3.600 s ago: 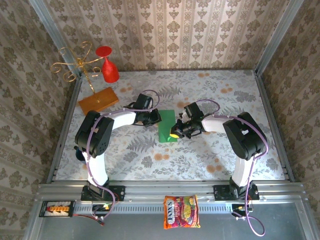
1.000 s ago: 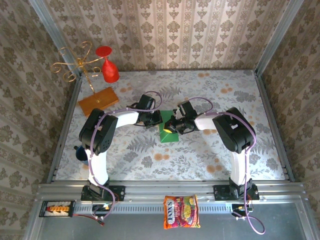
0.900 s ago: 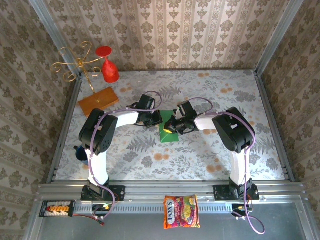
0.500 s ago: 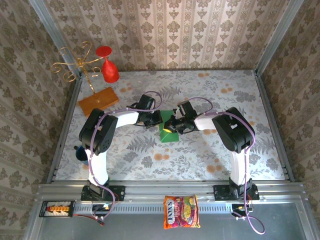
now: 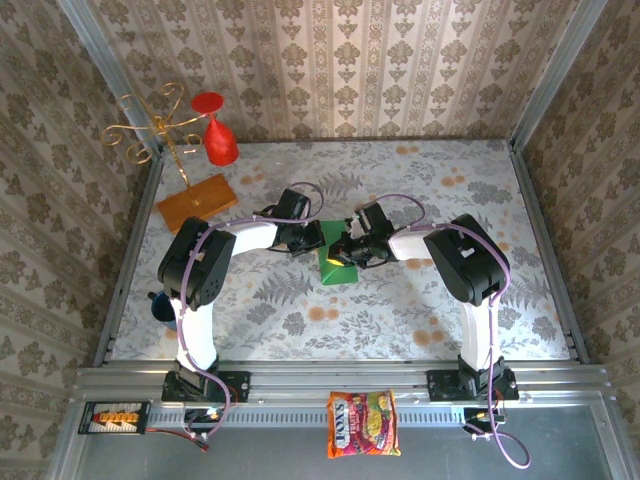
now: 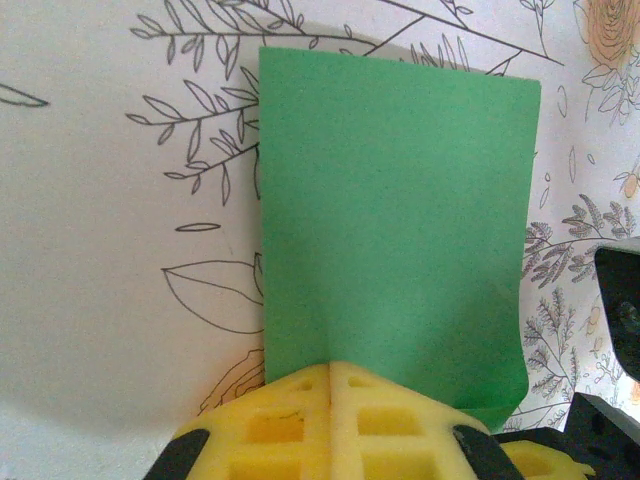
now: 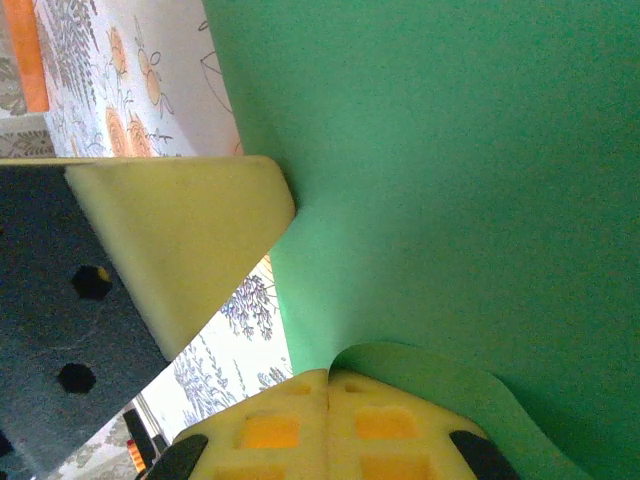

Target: Fold a paper plane with a square sheet of paper (pick it up from the middle)

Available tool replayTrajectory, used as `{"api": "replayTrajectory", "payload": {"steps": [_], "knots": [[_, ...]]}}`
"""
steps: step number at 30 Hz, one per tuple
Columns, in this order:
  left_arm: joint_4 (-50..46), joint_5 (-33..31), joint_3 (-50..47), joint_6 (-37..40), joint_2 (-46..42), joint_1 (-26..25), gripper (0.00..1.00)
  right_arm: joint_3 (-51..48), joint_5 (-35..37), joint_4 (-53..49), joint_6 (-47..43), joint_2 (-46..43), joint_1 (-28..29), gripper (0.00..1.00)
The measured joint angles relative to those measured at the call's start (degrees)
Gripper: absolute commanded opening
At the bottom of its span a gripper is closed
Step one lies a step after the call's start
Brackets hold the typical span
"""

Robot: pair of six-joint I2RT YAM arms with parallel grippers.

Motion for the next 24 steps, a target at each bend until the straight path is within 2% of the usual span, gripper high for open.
{"api": "replayTrajectory", "payload": {"steps": [24], "knots": [[0.0,0.0,0.0,0.0,0.1,0.0,0.01,0.0,-0.9,0.0,-0.4,0.3,0.0,0.00]]}}
